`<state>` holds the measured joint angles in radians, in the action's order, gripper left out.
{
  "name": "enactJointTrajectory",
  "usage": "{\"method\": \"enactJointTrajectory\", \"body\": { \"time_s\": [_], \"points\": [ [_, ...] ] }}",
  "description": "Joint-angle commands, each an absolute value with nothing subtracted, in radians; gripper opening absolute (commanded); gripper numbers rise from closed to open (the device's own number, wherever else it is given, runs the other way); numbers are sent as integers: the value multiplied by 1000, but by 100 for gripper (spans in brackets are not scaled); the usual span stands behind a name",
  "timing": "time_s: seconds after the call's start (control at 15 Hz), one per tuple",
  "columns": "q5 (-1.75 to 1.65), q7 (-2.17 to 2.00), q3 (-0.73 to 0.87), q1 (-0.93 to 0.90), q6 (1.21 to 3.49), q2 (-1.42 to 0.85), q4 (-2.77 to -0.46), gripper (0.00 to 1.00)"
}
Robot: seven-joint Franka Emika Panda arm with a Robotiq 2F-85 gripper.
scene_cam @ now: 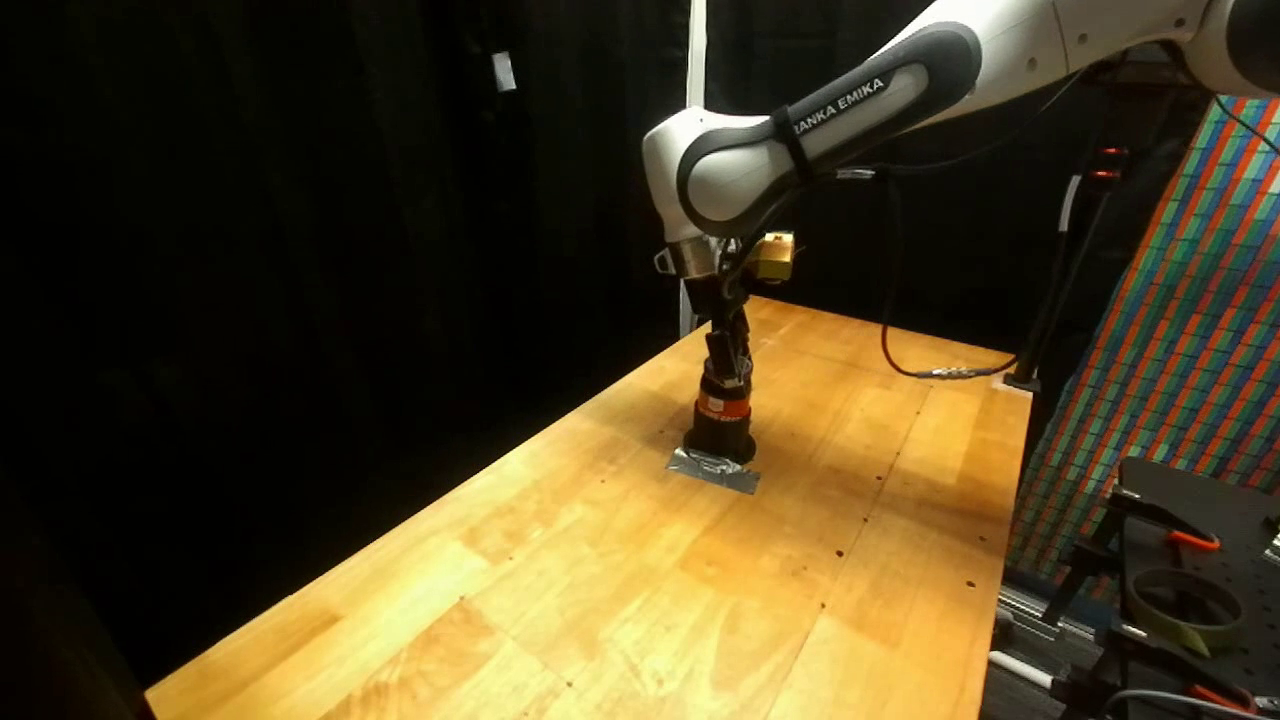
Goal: Put the elastic around the bottle
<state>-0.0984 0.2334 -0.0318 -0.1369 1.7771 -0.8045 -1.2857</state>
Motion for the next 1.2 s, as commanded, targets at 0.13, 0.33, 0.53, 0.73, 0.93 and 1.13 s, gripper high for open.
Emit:
{"method": "enactJointTrajectory", "body": {
  "time_s": [0.13, 0.33, 0.53, 0.73, 0.93, 1.13],
  "points": [
    [-104, 194, -48, -109, 1989, -631, -1616, 100],
    [-106, 167, -47, -107, 2157, -566, -1753, 100],
    [-114, 137, -42, -108, 2354, -501, -1900, 100],
    [-123, 103, -34, -110, 2596, -445, -2053, 100],
    [-139, 75, -15, -118, 2843, -389, -2214, 73],
    [-162, 59, 17, -130, 3102, -327, -2377, 49]
  ]
}}
